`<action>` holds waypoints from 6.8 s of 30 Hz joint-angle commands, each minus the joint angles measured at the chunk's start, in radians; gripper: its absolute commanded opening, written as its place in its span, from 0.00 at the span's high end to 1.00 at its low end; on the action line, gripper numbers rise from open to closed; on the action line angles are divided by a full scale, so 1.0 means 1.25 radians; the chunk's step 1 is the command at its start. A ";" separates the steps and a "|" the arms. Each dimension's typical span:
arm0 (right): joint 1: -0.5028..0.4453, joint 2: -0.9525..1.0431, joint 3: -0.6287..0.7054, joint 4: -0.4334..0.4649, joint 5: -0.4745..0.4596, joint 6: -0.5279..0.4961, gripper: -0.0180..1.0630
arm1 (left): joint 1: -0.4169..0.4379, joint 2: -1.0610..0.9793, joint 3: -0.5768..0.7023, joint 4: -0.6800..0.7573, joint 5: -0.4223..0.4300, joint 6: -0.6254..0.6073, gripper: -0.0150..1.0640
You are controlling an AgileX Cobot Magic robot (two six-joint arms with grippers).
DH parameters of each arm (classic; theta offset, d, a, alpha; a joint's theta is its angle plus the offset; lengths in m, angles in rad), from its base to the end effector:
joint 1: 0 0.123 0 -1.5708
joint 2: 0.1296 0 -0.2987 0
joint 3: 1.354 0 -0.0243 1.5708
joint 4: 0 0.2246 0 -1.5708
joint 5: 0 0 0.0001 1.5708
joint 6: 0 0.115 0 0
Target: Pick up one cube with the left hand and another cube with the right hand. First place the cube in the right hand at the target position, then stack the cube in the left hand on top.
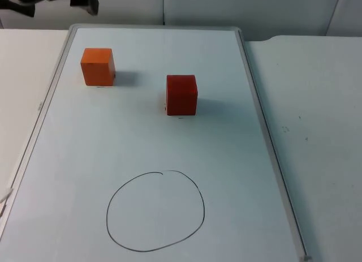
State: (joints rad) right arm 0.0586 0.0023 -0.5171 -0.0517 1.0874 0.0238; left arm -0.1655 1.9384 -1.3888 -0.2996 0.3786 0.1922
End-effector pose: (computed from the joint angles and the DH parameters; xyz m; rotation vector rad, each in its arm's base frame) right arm -0.0228 -0.0066 0.2559 -0.0321 2.0549 -0.0108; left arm 0.4238 -0.0835 0.2230 0.1453 2.4003 -0.2489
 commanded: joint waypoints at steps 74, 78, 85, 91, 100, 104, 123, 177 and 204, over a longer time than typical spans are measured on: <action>-0.003 -0.002 0.006 0.001 -0.007 0.003 0.01 | -0.040 -0.584 0.055 0.252 0.151 -0.174 0.97; -0.003 -0.002 0.006 0.001 -0.007 0.003 0.01 | -0.040 -0.765 0.267 0.288 0.111 -0.226 0.97; -0.003 -0.002 0.006 0.001 -0.007 0.003 0.01 | -0.040 -0.998 0.493 0.286 0.130 -0.226 0.97; -0.003 -0.002 0.006 0.003 -0.007 -0.003 0.01 | -0.040 -1.161 0.595 0.286 0.179 -0.217 0.97; -0.003 -0.002 0.006 0.041 -0.008 -0.008 0.01 | -0.040 -1.266 0.675 0.291 0.211 -0.204 0.97; -0.003 0.028 -0.008 0.142 0.007 -0.083 0.04 | -0.040 -1.266 0.676 0.289 0.214 -0.204 0.97; 0.030 0.862 -0.445 0.428 -0.204 -0.357 0.11 | -0.040 -1.266 0.676 0.288 0.216 -0.203 0.97; 0.462 1.930 -1.152 -0.194 -0.225 0.534 0.77 | -0.040 -1.266 0.676 0.291 0.219 -0.201 0.97; 0.462 1.156 -1.110 0.023 0.011 -0.046 0.99 | -0.040 -1.266 0.676 0.292 0.222 -0.195 0.97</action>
State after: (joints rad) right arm 0.6372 1.4914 -1.9240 -0.0723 1.0824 0.0104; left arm -0.2092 0.3624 -0.5442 0.0691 0.6601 -0.0550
